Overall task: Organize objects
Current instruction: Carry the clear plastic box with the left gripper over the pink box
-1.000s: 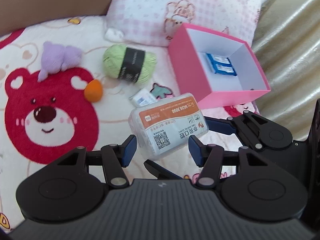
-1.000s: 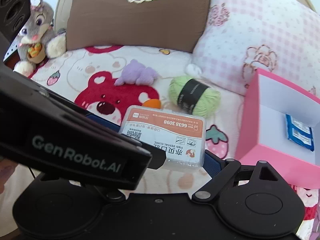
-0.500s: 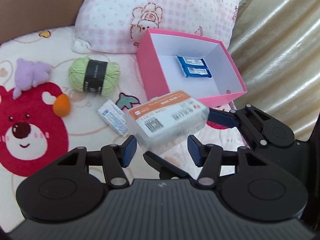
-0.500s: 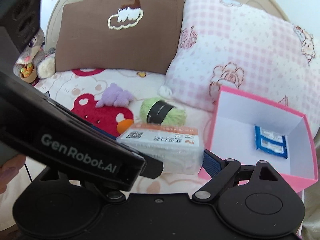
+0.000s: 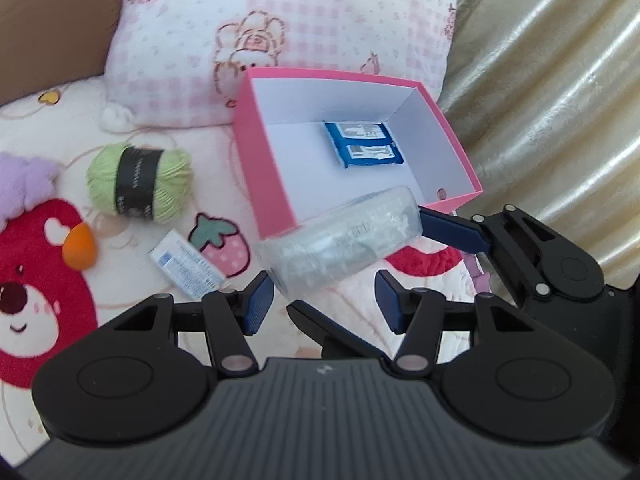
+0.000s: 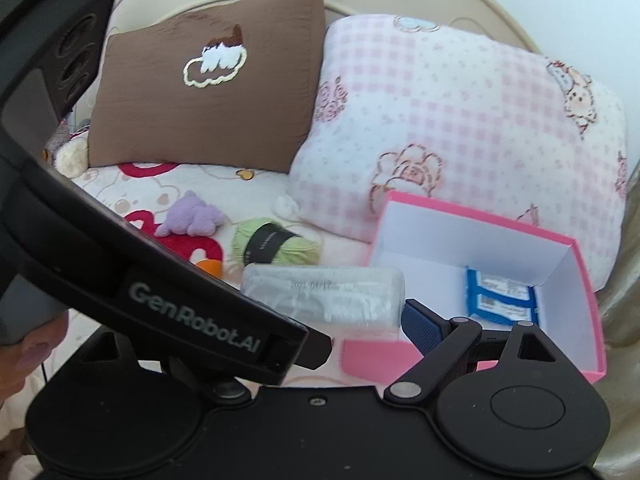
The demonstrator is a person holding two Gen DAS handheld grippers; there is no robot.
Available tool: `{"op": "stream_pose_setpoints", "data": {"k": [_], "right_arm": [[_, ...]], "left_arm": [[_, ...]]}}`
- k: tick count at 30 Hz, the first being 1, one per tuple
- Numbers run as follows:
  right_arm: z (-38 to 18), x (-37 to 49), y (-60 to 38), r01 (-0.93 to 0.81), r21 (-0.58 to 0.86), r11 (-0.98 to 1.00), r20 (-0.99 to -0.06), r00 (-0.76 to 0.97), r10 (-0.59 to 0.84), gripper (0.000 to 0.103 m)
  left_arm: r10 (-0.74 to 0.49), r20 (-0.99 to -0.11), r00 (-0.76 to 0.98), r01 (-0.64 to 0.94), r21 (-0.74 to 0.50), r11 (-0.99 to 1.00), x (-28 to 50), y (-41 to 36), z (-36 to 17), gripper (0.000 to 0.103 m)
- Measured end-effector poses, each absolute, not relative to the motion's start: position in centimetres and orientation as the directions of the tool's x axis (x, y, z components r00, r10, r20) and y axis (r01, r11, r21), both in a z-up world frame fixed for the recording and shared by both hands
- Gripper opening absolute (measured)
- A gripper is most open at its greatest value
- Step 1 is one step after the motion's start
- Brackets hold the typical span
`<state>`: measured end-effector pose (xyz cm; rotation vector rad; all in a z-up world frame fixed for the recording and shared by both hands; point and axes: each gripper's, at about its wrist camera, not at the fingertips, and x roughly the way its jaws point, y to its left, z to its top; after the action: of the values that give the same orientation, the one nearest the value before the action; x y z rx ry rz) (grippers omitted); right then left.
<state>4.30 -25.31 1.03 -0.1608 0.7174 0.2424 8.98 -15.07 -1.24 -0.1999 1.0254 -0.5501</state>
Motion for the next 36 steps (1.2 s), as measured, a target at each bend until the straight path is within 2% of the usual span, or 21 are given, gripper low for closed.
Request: {"op": "stream_pose_setpoints", "data": {"k": [9, 14, 19, 28, 32, 36], "right_arm": [[0.6, 6.2, -29.3, -0.213, -0.053, 0.976, -0.642, 0.756, 0.13, 0.092], [1.6, 6.5, -30.8, -0.213, -0.139, 0.967, -0.608, 0.79, 0.086, 0.092], [1.5, 8.3, -34.4, -0.175, -0.045, 0.983, -0.637, 0.763, 0.107, 0.088], [0.8, 10.4, -38.4, -0.14, -0.045, 0.989, -0.661, 0.746, 0.075, 0.083], [-0.3, 11.5, -39.8, -0.129, -0.035, 0.991, -0.696, 0.714, 0.069, 0.082], [-1.4, 12.3, -41.2, -0.107, 0.005, 0.994, -0.694, 0.715, 0.08, 0.081]], "left_arm": [[-0.525, -0.746, 0.41, 0.382, -0.382, 0.841, 11.9, -19.5, -1.1, 0.053], [-0.54, -0.743, 0.397, 0.414, -0.38, 0.827, 13.6, -22.3, -0.3, 0.053], [-0.556, -0.732, 0.394, 0.386, -0.418, 0.822, 15.1, -23.9, -0.1, 0.053], [-0.595, -0.737, 0.32, 0.355, -0.489, 0.797, 19.1, -27.6, -1.8, 0.054], [-0.573, -0.755, 0.318, 0.344, -0.471, 0.812, 20.2, -29.1, -2.7, 0.053], [-0.582, -0.779, 0.233, 0.289, -0.517, 0.806, 22.3, -30.2, -4.6, 0.053]]}}
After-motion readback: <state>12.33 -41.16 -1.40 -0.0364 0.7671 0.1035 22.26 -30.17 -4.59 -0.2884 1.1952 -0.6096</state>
